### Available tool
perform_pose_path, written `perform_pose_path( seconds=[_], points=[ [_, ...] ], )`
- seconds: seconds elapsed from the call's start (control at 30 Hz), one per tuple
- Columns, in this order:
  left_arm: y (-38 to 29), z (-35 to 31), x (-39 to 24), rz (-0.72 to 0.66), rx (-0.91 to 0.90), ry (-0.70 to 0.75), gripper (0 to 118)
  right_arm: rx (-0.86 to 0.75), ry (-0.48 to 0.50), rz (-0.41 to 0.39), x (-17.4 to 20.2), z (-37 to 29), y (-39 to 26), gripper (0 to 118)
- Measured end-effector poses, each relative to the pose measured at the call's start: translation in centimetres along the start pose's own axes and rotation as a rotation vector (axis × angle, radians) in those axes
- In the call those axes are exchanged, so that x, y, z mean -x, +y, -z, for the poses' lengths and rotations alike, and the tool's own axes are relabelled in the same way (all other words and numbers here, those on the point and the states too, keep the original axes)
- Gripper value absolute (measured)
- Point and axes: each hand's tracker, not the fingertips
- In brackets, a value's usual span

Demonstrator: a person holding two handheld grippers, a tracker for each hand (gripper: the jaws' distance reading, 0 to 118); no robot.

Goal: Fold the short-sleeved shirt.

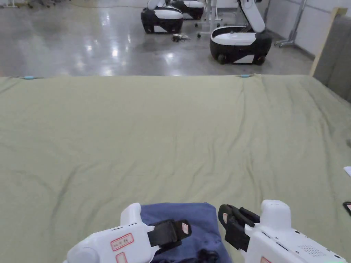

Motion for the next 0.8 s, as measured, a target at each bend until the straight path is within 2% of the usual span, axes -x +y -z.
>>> perform_pose_path(
  seconds=[0.03, 0.1, 0.13, 0.17, 0.23, 0.33, 0.47, 0.5, 0.53, 0.57, 0.6, 0.67, 0.7, 0.73, 0.8],
  points=[
    [0.4, -1.7, 0.7, 0.005, -0.031, 0.029, 26, 0.036, -0.002, 0.026, -0.4, 1.7, -0.5, 13],
    [1.1, -4.6, 2.7, -0.004, -0.077, 0.095, 92, 0.094, -0.008, 0.087, -1.4, 4.6, -1.2, 12],
    [1.2, -5.9, 4.0, -0.016, -0.083, 0.113, 105, 0.114, 0.001, 0.13, -2.1, 5.7, -1.6, 13],
    [1.3, -6.9, 5.3, -0.042, -0.1, 0.117, 106, 0.126, 0.003, 0.173, -2.6, 6.4, -2.0, 12],
    [1.2, -7.6, 8.1, -0.172, -0.103, 0.133, 106, 0.165, -0.018, 0.212, -3.1, 7.3, -2.5, 12],
    [0.4, -6.1, 11.7, -0.312, -0.082, 0.047, 106, 0.167, -0.059, 0.212, -3.7, 8.5, -3.5, 12],
    [0.2, -2.6, 11.2, -0.376, -0.09, -0.143, 103, 0.158, -0.063, 0.205, -3.5, 8.5, -3.3, 12],
    [0.2, -1.2, 11.3, -0.426, -0.046, -0.195, 95, 0.16, -0.063, 0.198, -3.6, 8.5, -3.3, 12],
    [0.1, 0.4, 11.4, -0.467, -0.012, -0.22, 77, 0.16, -0.06, 0.195, -3.7, 8.6, -3.2, 12],
    [-0.1, 1.6, 11.5, -0.482, 0.001, -0.193, 36, 0.161, -0.058, 0.194, -3.8, 8.6, -3.2, 12],
    [-0.3, 2.6, 11.4, -0.474, 0.008, -0.122, 23, 0.159, -0.057, 0.192, -3.6, 8.4, -3.1, 11],
    [-0.6, 3.7, 12.0, -0.47, 0.004, -0.045, 22, 0.154, -0.055, 0.191, -3.6, 8.2, -3.0, 12],
    [-0.2, 3.2, 11.9, -0.485, -0.006, -0.112, 22, 0.149, -0.045, 0.191, -3.6, 8.0, -2.9, 12],
    [0.3, 2.7, 11.3, -0.485, 0.007, -0.091, 22, 0.143, -0.037, 0.186, -3.4, 7.5, -2.7, 12],
    [1.3, 1.5, 10.2, -0.369, 0.028, -0.017, 22, 0.131, -0.025, 0.185, -3.0, 6.9, -2.4, 12]
  ],
)
